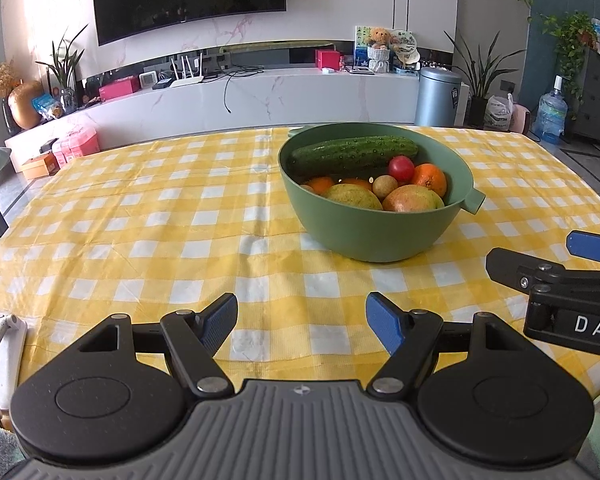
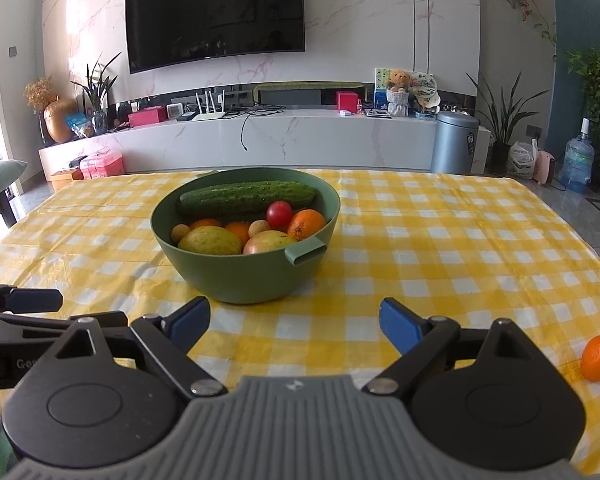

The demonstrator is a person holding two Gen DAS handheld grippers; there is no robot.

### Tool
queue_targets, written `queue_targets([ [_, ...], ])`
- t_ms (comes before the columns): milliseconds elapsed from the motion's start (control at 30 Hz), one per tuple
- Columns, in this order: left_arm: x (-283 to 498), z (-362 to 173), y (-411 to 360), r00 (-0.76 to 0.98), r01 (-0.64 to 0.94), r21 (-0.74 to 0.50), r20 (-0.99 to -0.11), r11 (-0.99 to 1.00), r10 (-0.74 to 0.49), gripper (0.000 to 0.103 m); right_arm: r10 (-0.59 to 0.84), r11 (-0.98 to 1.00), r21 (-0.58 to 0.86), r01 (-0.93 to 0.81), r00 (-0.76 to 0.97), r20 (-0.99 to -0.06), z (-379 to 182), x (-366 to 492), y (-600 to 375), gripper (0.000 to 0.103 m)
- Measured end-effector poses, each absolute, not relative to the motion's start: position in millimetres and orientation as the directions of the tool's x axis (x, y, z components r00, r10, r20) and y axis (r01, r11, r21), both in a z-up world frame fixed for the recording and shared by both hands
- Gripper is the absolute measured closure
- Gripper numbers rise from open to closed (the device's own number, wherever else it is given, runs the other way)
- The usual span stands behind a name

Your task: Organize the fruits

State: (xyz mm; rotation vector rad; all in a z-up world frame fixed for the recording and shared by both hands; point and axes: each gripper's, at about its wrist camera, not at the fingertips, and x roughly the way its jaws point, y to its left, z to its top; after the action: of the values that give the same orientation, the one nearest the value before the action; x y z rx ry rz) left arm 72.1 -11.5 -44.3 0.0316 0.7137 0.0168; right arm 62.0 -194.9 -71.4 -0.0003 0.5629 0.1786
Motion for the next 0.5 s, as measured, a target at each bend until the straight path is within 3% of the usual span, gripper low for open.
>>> queue_targets([
  [500, 72.4, -45.5, -13.5, 0.751, 0.007, 0.036, -0.660, 0.999, 0.018, 0.017, 0.178, 0.983, 0.064, -0.170, 0.827, -0.534, -72.1, 63.1, -195.8, 0.015],
])
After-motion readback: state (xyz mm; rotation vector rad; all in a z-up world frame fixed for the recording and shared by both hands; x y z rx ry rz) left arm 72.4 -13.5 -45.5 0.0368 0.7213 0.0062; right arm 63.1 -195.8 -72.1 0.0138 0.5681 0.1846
